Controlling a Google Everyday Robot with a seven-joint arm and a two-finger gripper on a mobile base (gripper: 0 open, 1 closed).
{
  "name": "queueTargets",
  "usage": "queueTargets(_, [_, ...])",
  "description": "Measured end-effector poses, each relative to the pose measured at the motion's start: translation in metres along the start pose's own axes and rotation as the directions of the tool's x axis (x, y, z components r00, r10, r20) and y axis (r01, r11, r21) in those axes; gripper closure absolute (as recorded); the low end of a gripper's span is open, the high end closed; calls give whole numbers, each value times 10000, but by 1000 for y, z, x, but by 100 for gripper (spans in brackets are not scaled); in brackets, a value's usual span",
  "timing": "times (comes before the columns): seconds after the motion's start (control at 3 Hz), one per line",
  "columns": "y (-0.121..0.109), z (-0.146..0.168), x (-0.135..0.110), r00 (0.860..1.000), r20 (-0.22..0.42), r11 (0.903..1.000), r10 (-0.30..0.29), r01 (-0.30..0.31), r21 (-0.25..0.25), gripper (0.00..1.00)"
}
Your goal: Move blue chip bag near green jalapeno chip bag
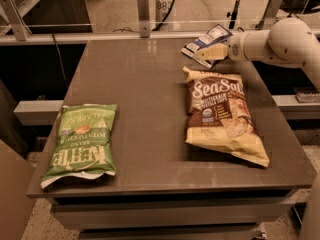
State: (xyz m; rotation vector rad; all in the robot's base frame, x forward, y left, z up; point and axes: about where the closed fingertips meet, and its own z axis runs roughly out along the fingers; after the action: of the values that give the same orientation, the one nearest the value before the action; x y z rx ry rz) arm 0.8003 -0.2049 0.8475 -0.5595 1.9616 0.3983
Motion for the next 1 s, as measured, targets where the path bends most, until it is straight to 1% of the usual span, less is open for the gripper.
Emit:
queueTargets(0.33, [-3, 25, 1, 9999, -101, 9997, 114, -116, -229, 0])
queueTargets(0.67, [-5, 41, 9, 9990, -404, 9991, 207, -222, -361, 16])
queueTargets(1.0, [-4, 49, 10, 9981, -607, 9992, 94, -118, -394, 39])
